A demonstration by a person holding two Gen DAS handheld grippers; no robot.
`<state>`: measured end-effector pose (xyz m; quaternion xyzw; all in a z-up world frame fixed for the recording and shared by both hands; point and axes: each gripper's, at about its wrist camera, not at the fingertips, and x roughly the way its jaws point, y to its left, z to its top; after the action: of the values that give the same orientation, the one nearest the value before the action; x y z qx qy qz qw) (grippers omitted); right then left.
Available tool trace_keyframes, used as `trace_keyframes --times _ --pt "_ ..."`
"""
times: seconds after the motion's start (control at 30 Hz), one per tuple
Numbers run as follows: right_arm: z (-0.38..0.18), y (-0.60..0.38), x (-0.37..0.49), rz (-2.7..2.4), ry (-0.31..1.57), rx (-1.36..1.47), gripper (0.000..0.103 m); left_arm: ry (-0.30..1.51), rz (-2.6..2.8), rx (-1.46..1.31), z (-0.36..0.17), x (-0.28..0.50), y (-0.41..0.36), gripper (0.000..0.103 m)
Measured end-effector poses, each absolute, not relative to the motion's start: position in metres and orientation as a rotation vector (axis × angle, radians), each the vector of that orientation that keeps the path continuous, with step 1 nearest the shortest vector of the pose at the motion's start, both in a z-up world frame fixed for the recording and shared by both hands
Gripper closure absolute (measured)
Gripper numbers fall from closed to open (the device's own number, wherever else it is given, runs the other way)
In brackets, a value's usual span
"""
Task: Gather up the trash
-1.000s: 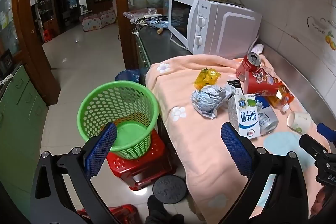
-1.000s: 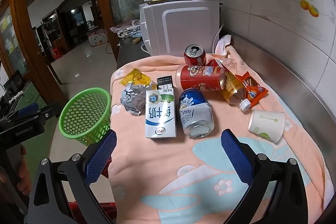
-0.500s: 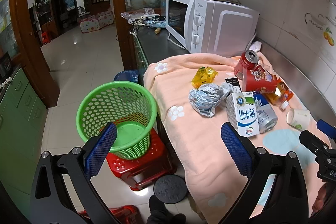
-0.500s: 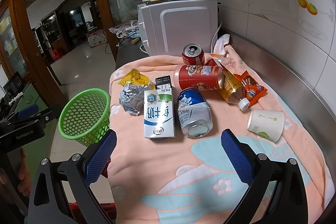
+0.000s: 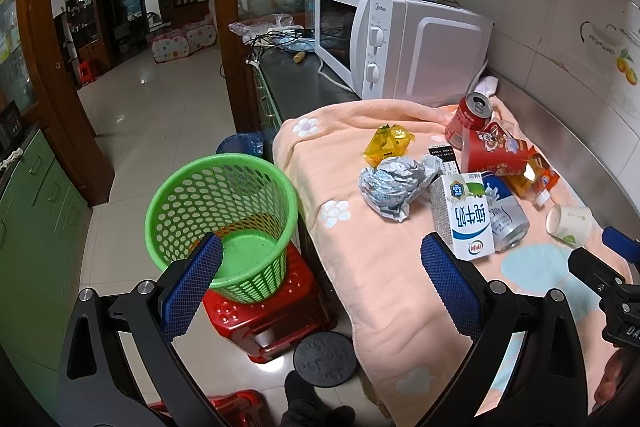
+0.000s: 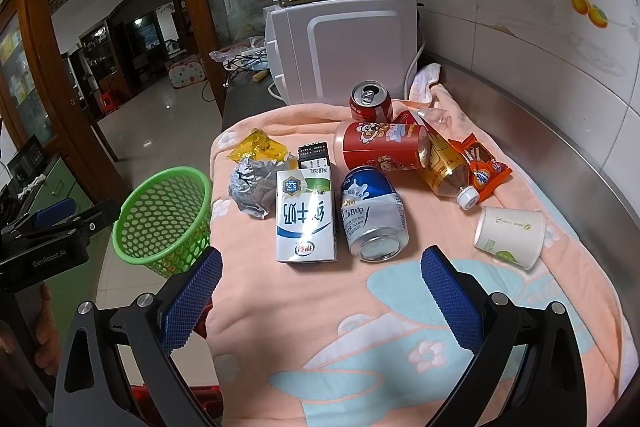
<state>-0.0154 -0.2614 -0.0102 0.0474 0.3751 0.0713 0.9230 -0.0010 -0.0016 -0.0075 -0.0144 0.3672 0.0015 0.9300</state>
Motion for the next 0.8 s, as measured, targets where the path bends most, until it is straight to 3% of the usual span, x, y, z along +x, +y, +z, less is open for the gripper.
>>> trace_keyframes --times 0.8 --pt "-0.0104 -0.2576 -0.0148 0.157 0.767 0.102 0.006 0.762 0.011 -0.031 -0.009 0.0021 -0.0004 0.005"
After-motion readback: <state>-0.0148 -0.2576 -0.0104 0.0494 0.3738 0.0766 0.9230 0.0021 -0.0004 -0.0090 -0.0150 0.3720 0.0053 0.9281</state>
